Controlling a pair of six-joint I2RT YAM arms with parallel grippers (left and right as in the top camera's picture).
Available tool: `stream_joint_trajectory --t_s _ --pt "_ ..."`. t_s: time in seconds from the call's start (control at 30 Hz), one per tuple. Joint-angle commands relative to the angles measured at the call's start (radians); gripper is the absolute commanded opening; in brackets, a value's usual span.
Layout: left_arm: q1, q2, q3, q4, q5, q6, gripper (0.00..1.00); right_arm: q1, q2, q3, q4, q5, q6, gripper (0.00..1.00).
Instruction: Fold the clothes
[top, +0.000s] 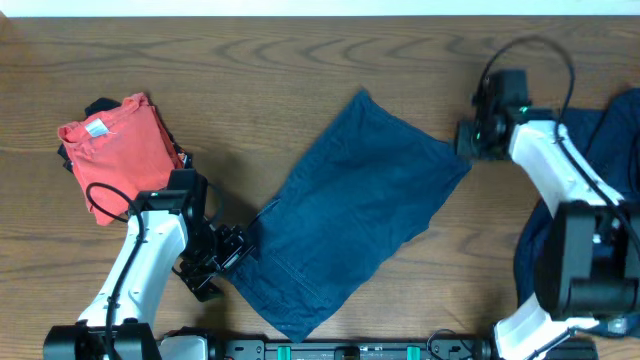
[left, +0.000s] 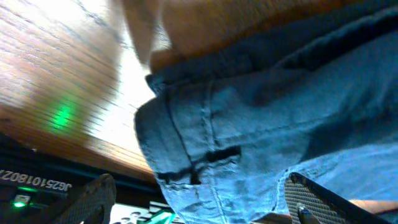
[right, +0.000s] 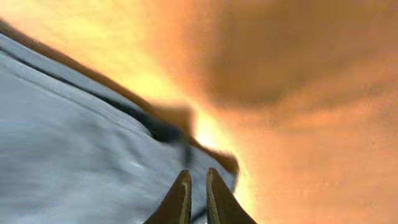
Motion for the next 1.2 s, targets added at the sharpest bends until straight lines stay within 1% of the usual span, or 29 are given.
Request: stream_joint_trajectory --t_s 0.0,0.13,0.17,0.23,0.27,0.33,0.47,0.57,0.77,0.9,1.0,1.17 --pt "-0.002 0.004 -0.005 0.014 0.03 -0.002 0.88 0.019 -0.034 0.028 0.001 -0.067 -0.063 0.09" --pt "-0.008 0.004 -0.018 0.064 0.03 -0.01 0.89 0.046 0.002 0.007 -0.002 -0.109 -0.128 0.11" --pt "-0.013 0.004 -0.026 0.081 0.03 -0.019 0.89 0.053 0.015 0.001 -0.003 -0.108 -0.128 0.15" --pt "-0.03 0.004 -0.051 0.115 0.034 -0.048 0.89 0.062 0.047 -0.015 -0.004 -0.104 -0.127 0.27" --pt "-0.039 0.004 -0.066 0.132 0.033 -0.06 0.89 0.064 0.062 -0.021 -0.003 -0.101 -0.126 0.29" --pt "-0.059 0.004 -0.097 0.172 0.033 -0.072 0.89 0.065 0.099 -0.026 -0.002 -0.095 -0.114 0.29" --pt "-0.093 0.004 -0.148 0.268 0.033 -0.082 0.89 0.064 0.154 -0.026 0.006 -0.023 -0.037 0.28" --pt "-0.114 0.005 -0.174 0.323 0.033 -0.09 0.89 0.064 0.173 -0.026 0.009 -0.019 -0.033 0.28" --pt "-0.126 0.005 -0.183 0.376 0.032 -0.089 0.89 0.064 0.175 -0.026 0.019 0.021 -0.032 0.3" --pt "-0.126 0.005 -0.183 0.409 0.029 -0.089 0.89 0.062 0.168 -0.004 0.026 0.087 -0.016 0.34" --pt "-0.126 0.005 -0.183 0.428 0.029 -0.089 0.89 0.053 0.163 0.012 0.029 0.089 0.014 0.35" --pt "-0.126 0.005 -0.183 0.441 0.029 -0.089 0.89 0.038 0.166 0.012 0.031 0.078 0.01 0.36"
